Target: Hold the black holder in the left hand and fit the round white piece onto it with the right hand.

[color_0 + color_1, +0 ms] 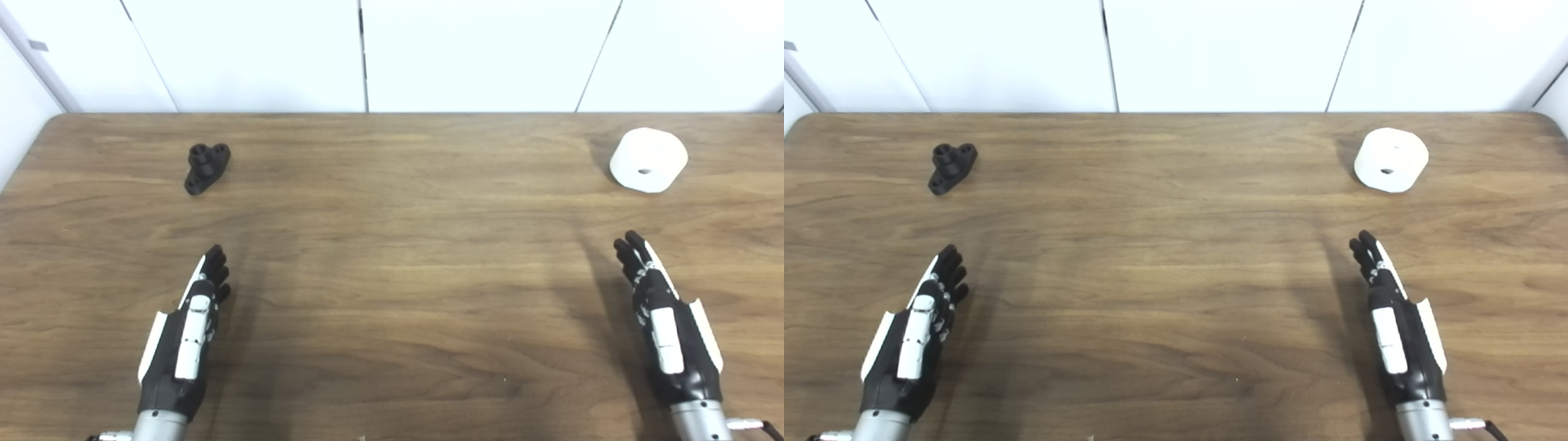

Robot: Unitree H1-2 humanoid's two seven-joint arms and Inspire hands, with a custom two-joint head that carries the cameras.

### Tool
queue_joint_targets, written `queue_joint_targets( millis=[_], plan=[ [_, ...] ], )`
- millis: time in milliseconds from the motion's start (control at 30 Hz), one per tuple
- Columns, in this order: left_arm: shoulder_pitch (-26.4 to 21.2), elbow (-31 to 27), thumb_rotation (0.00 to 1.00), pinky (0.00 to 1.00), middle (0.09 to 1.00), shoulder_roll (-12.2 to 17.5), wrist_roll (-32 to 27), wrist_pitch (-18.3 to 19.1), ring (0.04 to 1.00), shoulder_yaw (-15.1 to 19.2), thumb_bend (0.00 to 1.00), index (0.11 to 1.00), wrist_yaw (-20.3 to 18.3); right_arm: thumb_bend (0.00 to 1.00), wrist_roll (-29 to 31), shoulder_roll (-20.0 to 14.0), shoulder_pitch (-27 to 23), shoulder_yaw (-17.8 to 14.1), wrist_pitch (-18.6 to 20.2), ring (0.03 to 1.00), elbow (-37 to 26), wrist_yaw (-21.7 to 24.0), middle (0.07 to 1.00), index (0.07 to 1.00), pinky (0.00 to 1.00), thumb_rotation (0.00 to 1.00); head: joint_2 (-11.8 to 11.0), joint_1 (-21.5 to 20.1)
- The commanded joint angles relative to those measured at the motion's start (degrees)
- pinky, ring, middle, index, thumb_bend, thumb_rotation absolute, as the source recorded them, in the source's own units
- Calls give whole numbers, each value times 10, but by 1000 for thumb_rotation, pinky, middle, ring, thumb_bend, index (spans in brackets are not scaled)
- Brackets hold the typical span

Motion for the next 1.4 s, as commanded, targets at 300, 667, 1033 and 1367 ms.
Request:
queue_joint_targets(
  millis=[300, 667, 1033, 1367],
  plan=[
    [1, -16, 1000, 1000, 1000, 13, 0, -13, 1000, 5, 365, 1000, 1, 626, 5, 9, 9, 1, 10, 968, 2, -7, 935, 944, 1000, 1000, 1, -4],
    [8, -7, 1000, 1000, 1000, 4, 4, -33, 1000, -12, 426, 995, -4, 636, 15, -6, 12, -8, -31, 964, 32, 2, 943, 960, 1000, 1000, -51, 83],
    [9, 21, 1000, 1000, 988, -14, 44, -61, 978, -28, 420, 962, 11, 567, 49, -12, 7, -8, -46, 1000, 63, 13, 976, 994, 1000, 1000, -109, 149],
    [3, 32, 867, 935, 952, -19, 57, -78, 945, -39, 371, 923, 22, 554, 62, -18, -2, -14, -39, 1000, 86, 11, 961, 990, 1000, 1000, -125, 186]
  ],
)
